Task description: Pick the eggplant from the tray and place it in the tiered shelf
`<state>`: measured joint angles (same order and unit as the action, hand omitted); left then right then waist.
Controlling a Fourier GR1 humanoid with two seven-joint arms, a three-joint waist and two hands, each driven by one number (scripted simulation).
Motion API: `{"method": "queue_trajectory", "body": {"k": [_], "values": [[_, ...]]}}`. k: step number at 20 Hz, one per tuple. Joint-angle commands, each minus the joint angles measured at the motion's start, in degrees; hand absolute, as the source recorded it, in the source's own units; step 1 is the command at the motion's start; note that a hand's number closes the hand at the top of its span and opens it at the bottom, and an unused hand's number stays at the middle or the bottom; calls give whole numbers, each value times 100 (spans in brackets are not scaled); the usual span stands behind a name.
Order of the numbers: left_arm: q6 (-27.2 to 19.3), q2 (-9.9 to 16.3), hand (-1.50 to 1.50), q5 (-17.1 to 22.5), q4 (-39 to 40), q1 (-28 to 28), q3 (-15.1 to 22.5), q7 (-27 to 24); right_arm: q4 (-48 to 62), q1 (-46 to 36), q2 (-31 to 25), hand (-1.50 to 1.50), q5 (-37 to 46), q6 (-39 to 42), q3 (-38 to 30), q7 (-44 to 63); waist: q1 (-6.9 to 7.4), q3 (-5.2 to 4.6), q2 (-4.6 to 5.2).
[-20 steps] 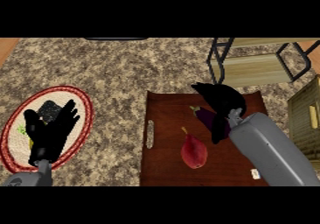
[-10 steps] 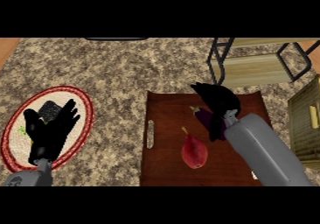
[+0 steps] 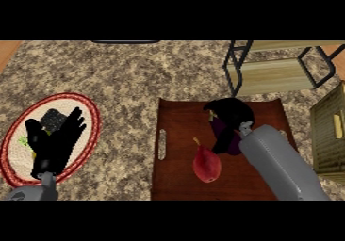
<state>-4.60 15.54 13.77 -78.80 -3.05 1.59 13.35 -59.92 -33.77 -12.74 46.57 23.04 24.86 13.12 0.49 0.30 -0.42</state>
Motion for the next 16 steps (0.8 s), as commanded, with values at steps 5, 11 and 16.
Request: {"method": "queue_trajectory", "body": {"k": [5,11,16], "values": [[39,-12,0,23,-33,96,-41,393,240,189,120,150,231,193,356,-755,-9,-28,44],[63,-135,0,-126,508,17,-129,-41,-285,361,154,150,73,120,187,-1222,-66,-32,47],[30,-115,0,-132,34,191,-69,280,-1546,1189,-219,150,-372,-58,-599,-780,-170,-30,8]]}}
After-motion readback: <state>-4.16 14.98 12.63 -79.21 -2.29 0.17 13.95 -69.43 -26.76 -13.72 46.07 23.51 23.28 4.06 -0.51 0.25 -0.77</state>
